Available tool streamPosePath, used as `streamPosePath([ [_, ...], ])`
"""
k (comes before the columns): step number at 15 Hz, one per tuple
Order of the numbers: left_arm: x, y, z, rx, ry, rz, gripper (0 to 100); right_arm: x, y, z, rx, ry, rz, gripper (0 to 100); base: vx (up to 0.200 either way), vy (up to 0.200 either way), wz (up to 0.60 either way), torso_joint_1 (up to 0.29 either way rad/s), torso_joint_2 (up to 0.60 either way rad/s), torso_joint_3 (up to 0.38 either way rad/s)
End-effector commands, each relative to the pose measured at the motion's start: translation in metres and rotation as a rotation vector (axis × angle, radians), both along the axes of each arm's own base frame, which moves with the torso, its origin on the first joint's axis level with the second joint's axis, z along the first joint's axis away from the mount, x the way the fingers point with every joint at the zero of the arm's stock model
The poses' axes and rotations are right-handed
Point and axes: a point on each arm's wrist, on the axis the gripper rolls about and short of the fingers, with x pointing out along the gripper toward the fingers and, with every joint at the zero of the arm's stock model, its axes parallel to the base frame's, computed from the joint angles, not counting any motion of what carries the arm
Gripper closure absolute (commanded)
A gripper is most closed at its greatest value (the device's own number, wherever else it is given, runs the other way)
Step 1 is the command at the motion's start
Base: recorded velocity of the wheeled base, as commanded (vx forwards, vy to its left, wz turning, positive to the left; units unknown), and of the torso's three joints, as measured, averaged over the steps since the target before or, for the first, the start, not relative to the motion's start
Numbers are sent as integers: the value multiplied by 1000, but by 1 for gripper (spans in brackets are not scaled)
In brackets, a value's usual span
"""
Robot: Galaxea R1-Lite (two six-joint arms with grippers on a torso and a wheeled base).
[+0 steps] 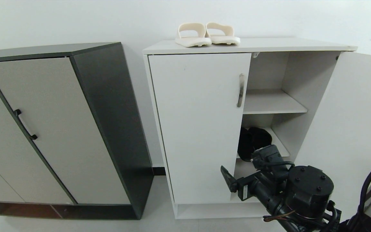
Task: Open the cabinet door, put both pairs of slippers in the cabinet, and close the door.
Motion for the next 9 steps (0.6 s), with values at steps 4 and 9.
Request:
streamPosePath([
  [4, 0, 0, 0, -2, 0, 1, 100, 1, 1, -5, -13, 10, 2, 0, 0, 0, 0, 0, 0, 0],
  [9, 0, 0, 0, -3, 0, 1, 100, 1, 2, -5, -11, 9, 3, 0, 0, 0, 0, 0, 0, 0],
])
